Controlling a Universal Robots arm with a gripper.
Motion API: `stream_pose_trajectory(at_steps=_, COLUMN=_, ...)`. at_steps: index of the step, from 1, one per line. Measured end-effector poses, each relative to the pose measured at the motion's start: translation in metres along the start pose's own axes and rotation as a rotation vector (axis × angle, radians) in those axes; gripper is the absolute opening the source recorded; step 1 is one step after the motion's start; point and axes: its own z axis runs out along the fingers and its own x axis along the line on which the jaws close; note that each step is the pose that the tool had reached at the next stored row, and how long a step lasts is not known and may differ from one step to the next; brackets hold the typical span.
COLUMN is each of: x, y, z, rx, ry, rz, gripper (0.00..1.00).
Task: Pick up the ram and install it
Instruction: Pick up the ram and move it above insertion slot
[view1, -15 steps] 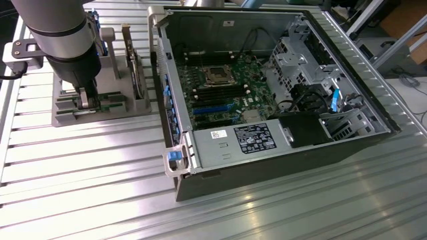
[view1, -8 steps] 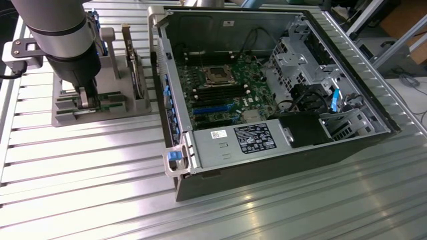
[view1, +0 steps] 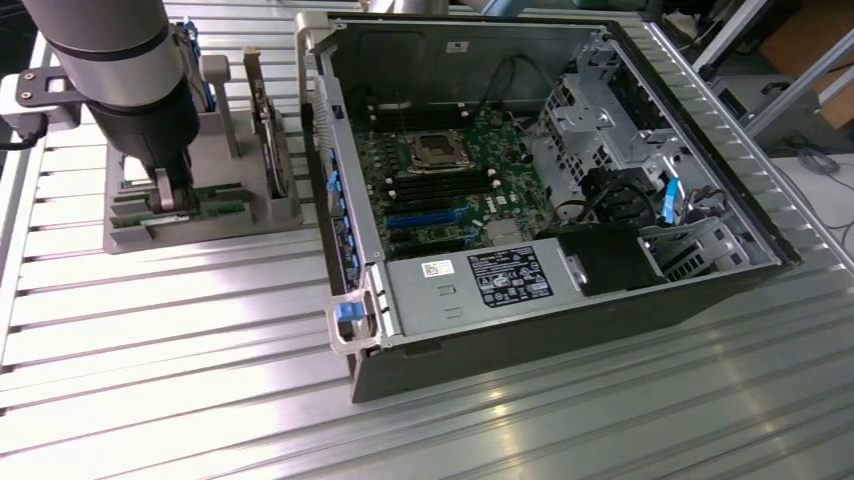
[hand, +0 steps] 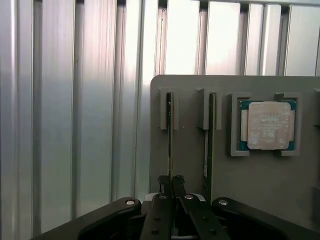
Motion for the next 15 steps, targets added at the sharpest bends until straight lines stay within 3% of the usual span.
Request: stream_pose_trajectory(at_steps=15, x=0.0, y=0.0, z=-0.0166, rx=-0.0001, ry=0.0001, rz=0.0, gripper=0.12)
